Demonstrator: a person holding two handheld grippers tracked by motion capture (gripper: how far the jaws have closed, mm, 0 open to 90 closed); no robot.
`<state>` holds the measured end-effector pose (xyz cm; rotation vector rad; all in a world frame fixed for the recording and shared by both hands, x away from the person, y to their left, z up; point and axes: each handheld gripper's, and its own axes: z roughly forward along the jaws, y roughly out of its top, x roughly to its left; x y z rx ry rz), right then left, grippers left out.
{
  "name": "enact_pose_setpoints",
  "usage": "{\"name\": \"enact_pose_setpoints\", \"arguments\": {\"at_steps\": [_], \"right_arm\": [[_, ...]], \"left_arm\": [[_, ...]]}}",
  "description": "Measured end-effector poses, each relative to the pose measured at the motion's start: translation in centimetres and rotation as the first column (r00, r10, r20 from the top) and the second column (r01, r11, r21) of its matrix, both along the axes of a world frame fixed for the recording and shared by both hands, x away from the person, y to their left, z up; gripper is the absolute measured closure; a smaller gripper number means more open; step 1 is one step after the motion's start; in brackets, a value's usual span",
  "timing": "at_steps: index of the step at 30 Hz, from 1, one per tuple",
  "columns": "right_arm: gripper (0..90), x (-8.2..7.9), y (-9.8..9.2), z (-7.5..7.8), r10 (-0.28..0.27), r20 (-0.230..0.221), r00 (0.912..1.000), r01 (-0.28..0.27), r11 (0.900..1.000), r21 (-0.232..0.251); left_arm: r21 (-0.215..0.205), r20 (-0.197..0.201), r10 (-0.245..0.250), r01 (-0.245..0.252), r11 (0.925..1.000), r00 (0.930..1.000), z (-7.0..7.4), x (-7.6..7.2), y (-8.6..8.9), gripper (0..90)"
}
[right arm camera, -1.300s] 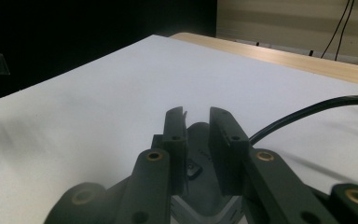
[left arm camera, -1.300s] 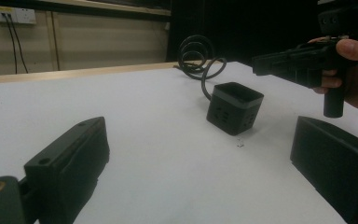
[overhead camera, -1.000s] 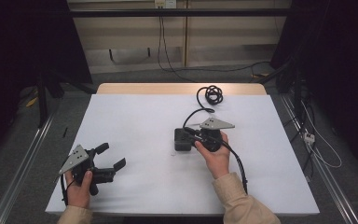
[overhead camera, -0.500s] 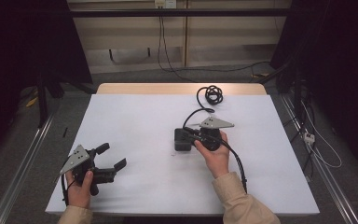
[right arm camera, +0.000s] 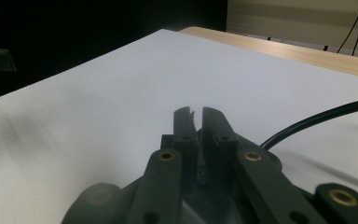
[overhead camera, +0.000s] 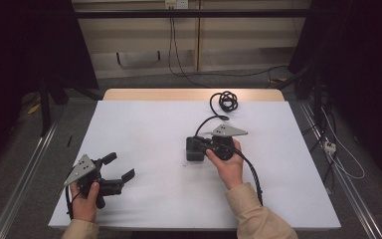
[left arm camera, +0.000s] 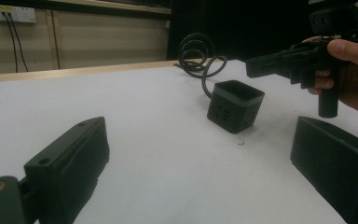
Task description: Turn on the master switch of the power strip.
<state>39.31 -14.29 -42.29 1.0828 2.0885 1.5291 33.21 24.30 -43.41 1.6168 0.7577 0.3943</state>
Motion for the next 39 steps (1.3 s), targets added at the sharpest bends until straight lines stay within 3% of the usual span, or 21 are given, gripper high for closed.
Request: {"name": "enact_pose_setpoints", "arguments": {"at_steps": [16, 39], "right_arm": [[89.9, 0.23, 0.25, -0.4, 0.0, -0.004, 1.0, 0.0, 1.0, -0.027], [90.0, 0.08, 0.15, -0.63, 0.01, -0.009, 0.9999, -0.011, 0.995, -0.1]], "left_arm": [[-0.003, -0.002, 0.004, -0.004, 1.0, 1.0, -0.03, 0.02, 0.01, 4.1], [-0.001, -0.003, 0.002, -0.002, 1.0, 1.0, 0.0, 0.05, 0.03, 4.1]]}}
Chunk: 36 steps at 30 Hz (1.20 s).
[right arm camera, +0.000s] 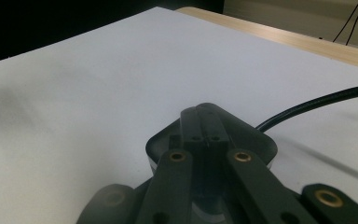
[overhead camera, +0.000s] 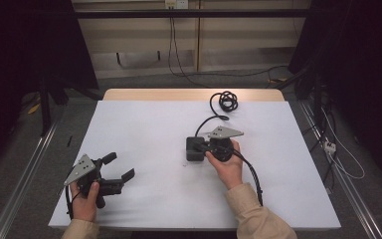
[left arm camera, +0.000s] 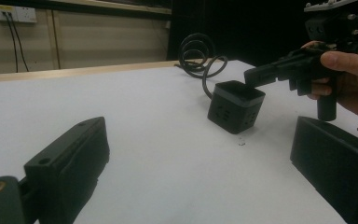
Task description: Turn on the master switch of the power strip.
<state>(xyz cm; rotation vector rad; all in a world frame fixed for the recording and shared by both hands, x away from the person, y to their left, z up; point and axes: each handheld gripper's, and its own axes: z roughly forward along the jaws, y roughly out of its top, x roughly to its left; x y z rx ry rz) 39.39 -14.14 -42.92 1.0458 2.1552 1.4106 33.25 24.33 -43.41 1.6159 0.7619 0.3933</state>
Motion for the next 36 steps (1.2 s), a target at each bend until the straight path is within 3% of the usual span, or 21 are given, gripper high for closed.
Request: {"name": "enact_pose_setpoints", "arguments": {"at_steps": [16, 20, 36], "right_arm": [[90.0, -0.09, -0.01, -0.05, 0.003, 0.005, 1.0, -0.002, 1.0, -0.017], [90.0, -0.15, 0.15, -0.35, 0.007, 0.007, 1.0, -0.007, 1.0, 0.002], [90.0, -0.3, 0.31, -0.4, 0.011, 0.02, 0.9997, -0.011, 1.0, -0.023]], "left_arm": [[-0.006, 0.0, 0.002, -0.002, 1.0, 1.0, 0.0, 0.0, 0.0, 4.1], [-0.001, 0.0, -0.001, 0.001, 1.0, 1.0, 0.01, -0.01, 0.0, 4.1], [-0.006, 0.005, 0.0, 0.0, 1.0, 1.0, 0.07, -0.08, 0.05, 4.1]]}}
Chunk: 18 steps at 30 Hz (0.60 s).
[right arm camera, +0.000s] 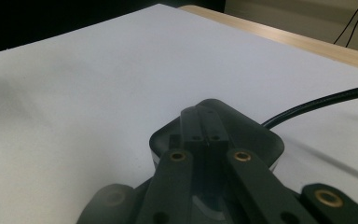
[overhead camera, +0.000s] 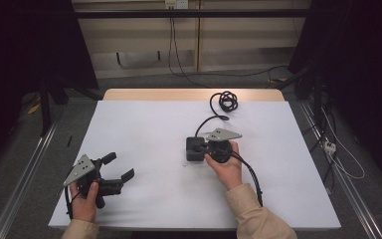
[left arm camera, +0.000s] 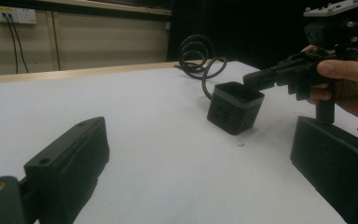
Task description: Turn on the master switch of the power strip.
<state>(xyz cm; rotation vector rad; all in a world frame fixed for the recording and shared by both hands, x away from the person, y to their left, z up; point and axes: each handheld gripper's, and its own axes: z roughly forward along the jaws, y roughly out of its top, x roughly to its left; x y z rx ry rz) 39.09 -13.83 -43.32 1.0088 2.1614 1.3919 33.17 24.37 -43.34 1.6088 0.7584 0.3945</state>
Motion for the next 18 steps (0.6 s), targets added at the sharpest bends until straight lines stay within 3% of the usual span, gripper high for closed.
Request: {"name": "enact_pose_setpoints", "arguments": {"at_steps": [13, 18], "right_arm": [[90.0, 0.0, -0.06, -0.05, -0.012, -0.01, 0.9999, 0.012, 1.0, 0.002], [90.0, -0.22, 0.3, 0.07, -0.019, 0.009, 0.9998, 0.019, 0.999, -0.036]], "left_arm": [[-0.002, 0.002, 0.0, 0.0, 1.0, 1.0, 0.07, -0.15, 0.0, 4.1], [-0.005, 0.002, 0.003, -0.003, 1.0, 1.0, 0.1, -0.2, 0.06, 4.1]]}}
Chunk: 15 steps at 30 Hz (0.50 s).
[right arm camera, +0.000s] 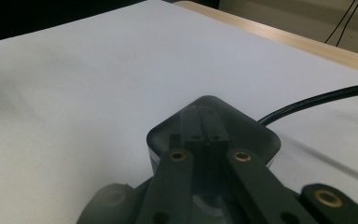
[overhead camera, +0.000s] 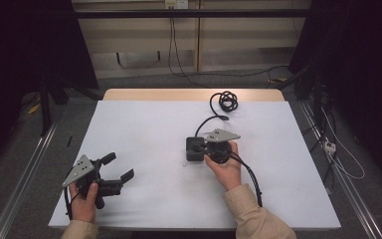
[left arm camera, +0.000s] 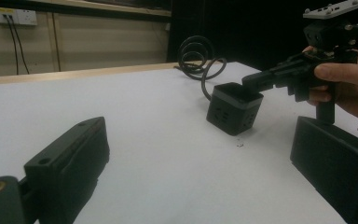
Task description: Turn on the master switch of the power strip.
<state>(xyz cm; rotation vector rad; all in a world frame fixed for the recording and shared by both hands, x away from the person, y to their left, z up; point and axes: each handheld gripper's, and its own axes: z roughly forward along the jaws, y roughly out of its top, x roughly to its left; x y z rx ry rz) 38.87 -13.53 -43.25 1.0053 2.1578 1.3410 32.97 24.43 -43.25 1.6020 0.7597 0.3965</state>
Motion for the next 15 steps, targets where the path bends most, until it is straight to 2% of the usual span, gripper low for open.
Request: {"name": "enact_pose_setpoints", "arguments": {"at_steps": [8, 15], "right_arm": [[90.0, -0.04, 0.11, 0.0, -0.007, -0.004, 1.0, 0.007, 1.0, -0.003], [90.0, 0.1, -0.07, -0.07, -0.006, -0.02, 0.9998, 0.007, 1.0, 0.021]], "left_arm": [[0.003, -0.001, 0.0, 0.0, 1.0, 1.0, -0.03, 0.02, 0.01, 4.1], [0.006, 0.001, 0.0, 0.0, 1.0, 1.0, -0.06, -0.02, 0.14, 4.1]]}}
